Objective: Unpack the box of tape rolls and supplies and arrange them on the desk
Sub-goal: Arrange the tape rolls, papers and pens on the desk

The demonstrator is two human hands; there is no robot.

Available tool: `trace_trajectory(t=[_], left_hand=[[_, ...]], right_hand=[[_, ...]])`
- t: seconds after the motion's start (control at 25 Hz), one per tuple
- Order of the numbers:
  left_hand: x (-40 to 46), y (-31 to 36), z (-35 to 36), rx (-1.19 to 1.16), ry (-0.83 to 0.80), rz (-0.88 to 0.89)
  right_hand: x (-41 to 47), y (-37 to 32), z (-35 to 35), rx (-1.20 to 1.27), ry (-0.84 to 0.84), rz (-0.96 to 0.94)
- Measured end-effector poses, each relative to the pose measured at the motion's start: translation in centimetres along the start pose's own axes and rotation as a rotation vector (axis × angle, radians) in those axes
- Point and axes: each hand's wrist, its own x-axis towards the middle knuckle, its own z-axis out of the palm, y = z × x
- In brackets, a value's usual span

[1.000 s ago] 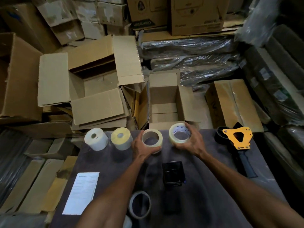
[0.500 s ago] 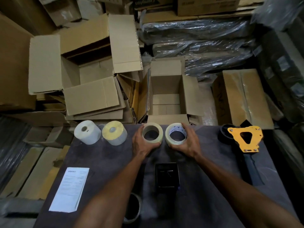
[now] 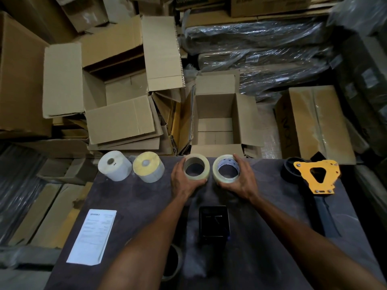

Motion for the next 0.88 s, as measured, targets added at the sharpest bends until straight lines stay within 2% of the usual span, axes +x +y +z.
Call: trace_trajectory(t=[0.52, 0.88], left_hand=[[-0.2, 0.1, -0.2, 0.108, -0.054, -0.032], [0.1, -0.4, -1.9, 0.186, -0.193, 0.041]], right_hand=[[-0.1, 0.0, 0.4, -0.001, 0.002, 0.052], [0.0, 0.3, 0.2, -0.017, -0.047, 0.058]])
